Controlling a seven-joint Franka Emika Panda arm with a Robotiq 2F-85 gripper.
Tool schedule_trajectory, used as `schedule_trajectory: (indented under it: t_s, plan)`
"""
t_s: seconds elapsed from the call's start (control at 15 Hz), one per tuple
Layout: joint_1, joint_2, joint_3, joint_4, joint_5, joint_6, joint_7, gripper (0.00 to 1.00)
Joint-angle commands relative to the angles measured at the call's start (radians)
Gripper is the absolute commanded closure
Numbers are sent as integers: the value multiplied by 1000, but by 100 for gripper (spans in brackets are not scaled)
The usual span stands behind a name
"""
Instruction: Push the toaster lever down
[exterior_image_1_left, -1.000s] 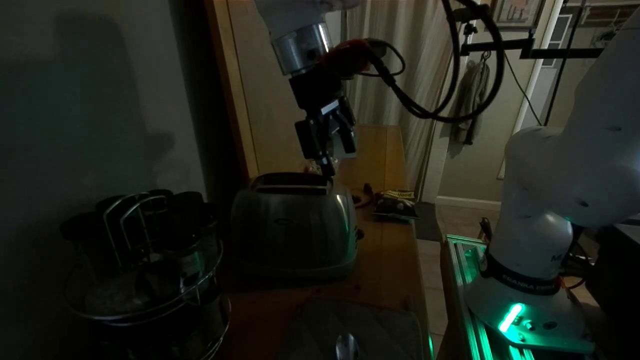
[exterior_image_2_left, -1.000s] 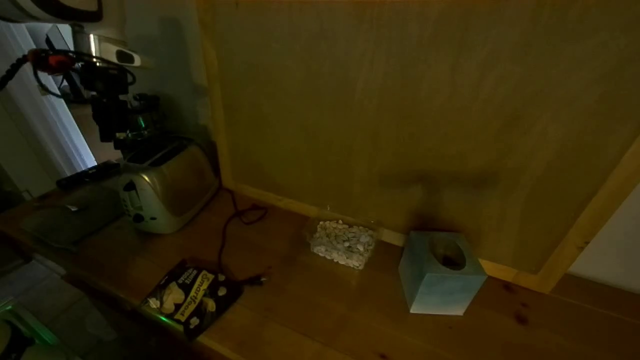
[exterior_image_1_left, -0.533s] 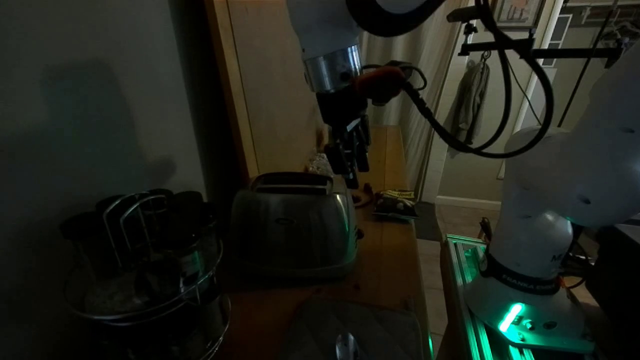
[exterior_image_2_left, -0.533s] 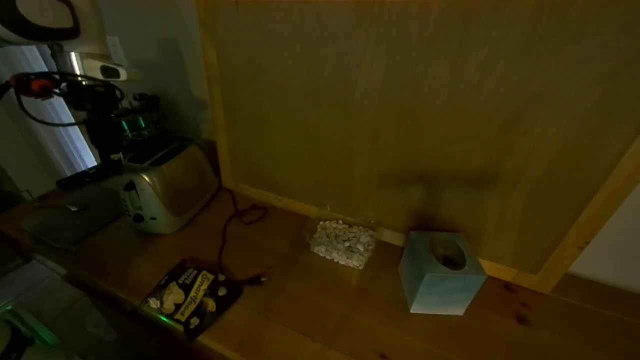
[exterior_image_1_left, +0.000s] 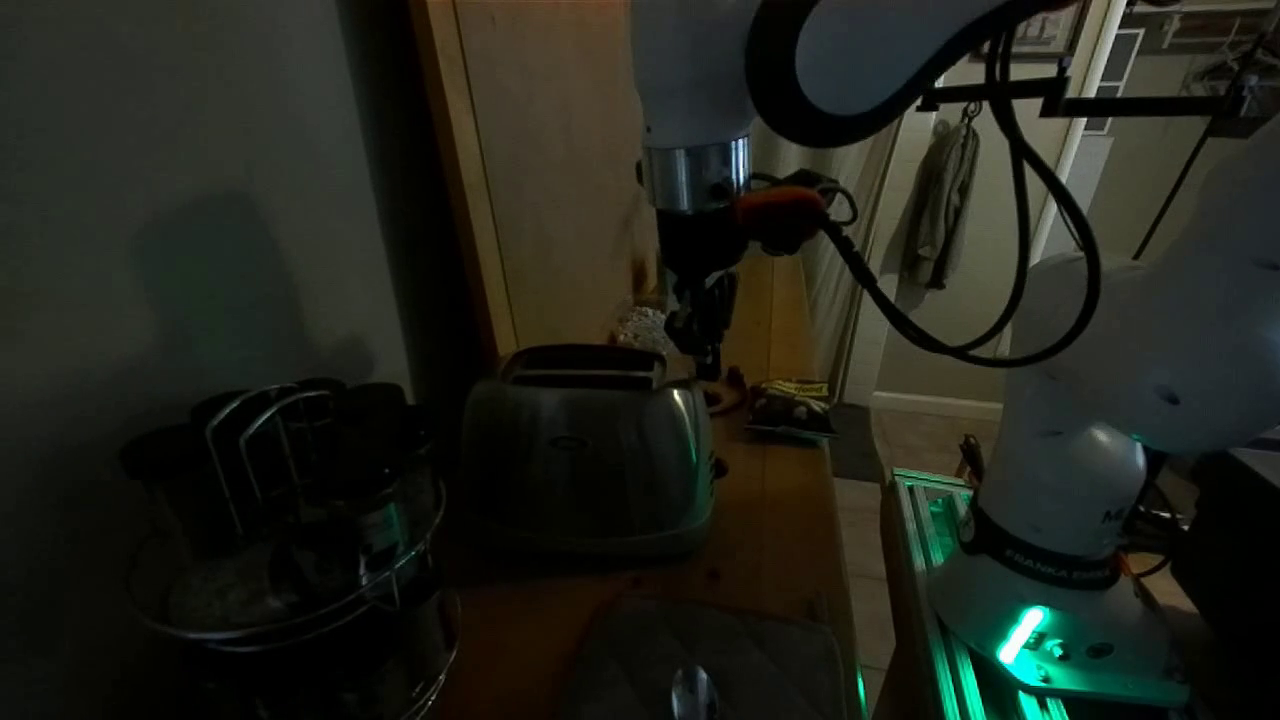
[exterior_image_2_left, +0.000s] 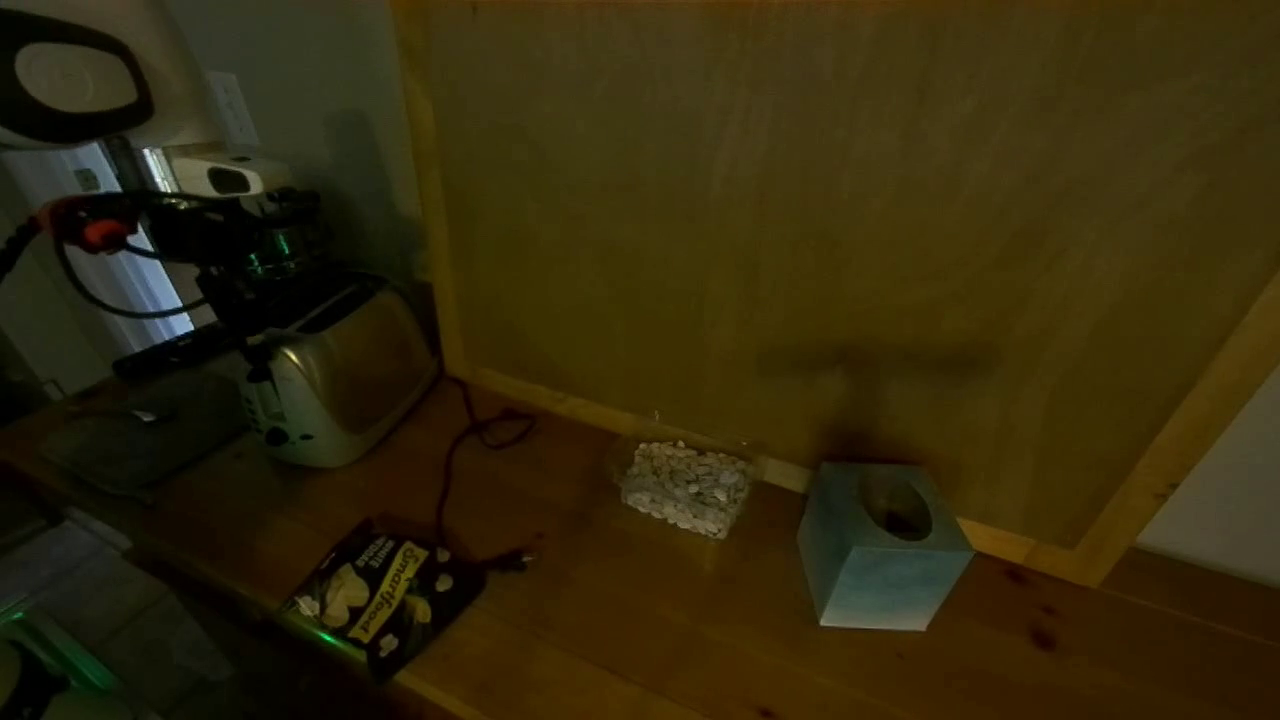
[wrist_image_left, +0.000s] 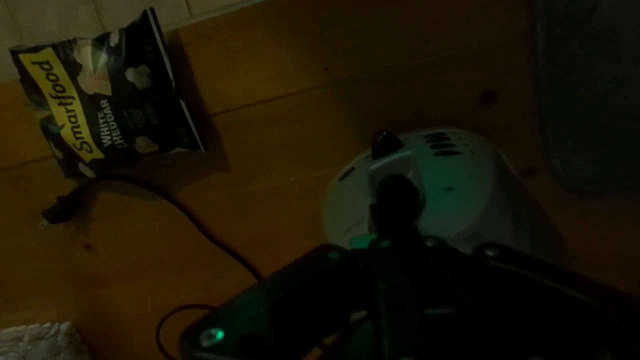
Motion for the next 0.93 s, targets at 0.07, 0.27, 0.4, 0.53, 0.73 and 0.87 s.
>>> schedule_trajectory:
  t_s: [0.07,0.27,0.4,0.53,0.73,0.87]
  plan:
    - [-4,-41,-28,-64,29,78,-59,99]
    - [9,-48,-53,-79,74,88,-100,99]
    - [19,-61,-72,-89,114,89,-137,99]
    - [20,-70,-90,-101,149,89,-173,99]
    - [18,-78,-100,-123,199,99,-206,99]
    - [8,-76,-85,-130,182,108,-203,99]
